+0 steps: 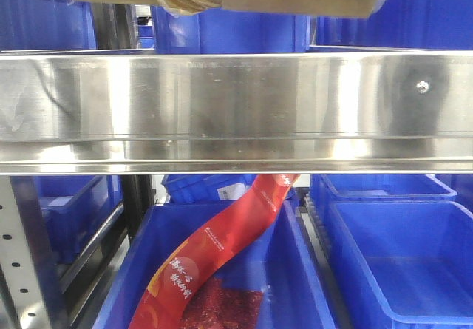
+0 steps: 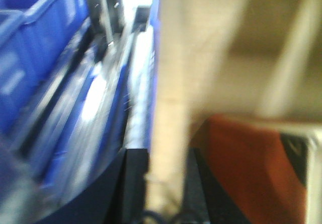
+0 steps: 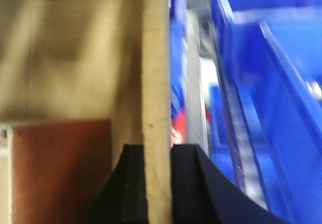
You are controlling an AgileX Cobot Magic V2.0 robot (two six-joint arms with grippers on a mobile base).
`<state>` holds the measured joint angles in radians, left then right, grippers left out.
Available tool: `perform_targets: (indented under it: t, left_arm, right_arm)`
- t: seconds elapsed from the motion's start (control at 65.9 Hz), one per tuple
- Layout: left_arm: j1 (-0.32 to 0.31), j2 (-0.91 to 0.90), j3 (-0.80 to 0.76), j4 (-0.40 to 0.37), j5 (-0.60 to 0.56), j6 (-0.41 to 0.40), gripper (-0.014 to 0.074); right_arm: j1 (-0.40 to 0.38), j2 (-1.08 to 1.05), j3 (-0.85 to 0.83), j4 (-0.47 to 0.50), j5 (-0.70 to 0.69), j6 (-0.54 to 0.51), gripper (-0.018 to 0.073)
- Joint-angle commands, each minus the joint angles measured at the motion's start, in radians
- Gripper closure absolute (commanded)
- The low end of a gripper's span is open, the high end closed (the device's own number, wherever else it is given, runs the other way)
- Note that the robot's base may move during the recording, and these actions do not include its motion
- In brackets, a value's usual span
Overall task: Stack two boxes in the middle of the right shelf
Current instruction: 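Align the held boxes above the middle steel shelf with both grippers, then lower the boxes onto the middle shelf and release both grippers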
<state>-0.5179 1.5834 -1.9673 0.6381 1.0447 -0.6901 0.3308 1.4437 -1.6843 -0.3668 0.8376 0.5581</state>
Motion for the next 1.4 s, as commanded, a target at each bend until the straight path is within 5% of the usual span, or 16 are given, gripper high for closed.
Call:
perform_targets:
  t: [0.0, 0.425, 0.591, 0.955, 1.031, 1.259, 1.38]
  left_arm:
    - [0.037, -0.013, -0.008, 0.039, -0.059, -0.050, 0.0707]
    - [0.044, -0.010, -0.008, -0.004, -0.042, -0.050, 0.0707]
    - [0.044, 0.020, -0.008, -0.111, 0.010, 0.114, 0.0707]
    - [0.044, 0.109, -0.008, -0.135, 0.103, 0.164, 0.0705]
    - [0.044, 0.111, -0.008, -0.139, 0.103, 0.164, 0.0661]
    - [0.046, 0.111, -0.008, -0.139, 0.080, 0.164, 0.0312]
    - [0.046, 0.111, -0.008, -0.137, 0.064, 0.164, 0.0208]
  right_arm:
    - [-0.008, 0.003, -0.011, -0.014, 0.010, -0.001, 0.0713]
    - [-0.008, 0.020, -0.011, -0.014, -0.059, -0.001, 0.0713]
    - [-0.008, 0.035, -0.011, -0.012, -0.018, 0.001, 0.0713]
    - [-0.008, 0.110, -0.011, 0.051, 0.058, 0.001, 0.0704]
    - [-0.008, 0.116, -0.011, 0.053, 0.063, 0.001, 0.0639]
    - [-0.008, 0.119, -0.011, 0.053, 0.067, 0.001, 0.0259]
    - [-0.008, 0.115, -0.013, 0.053, 0.065, 0.001, 0.0194]
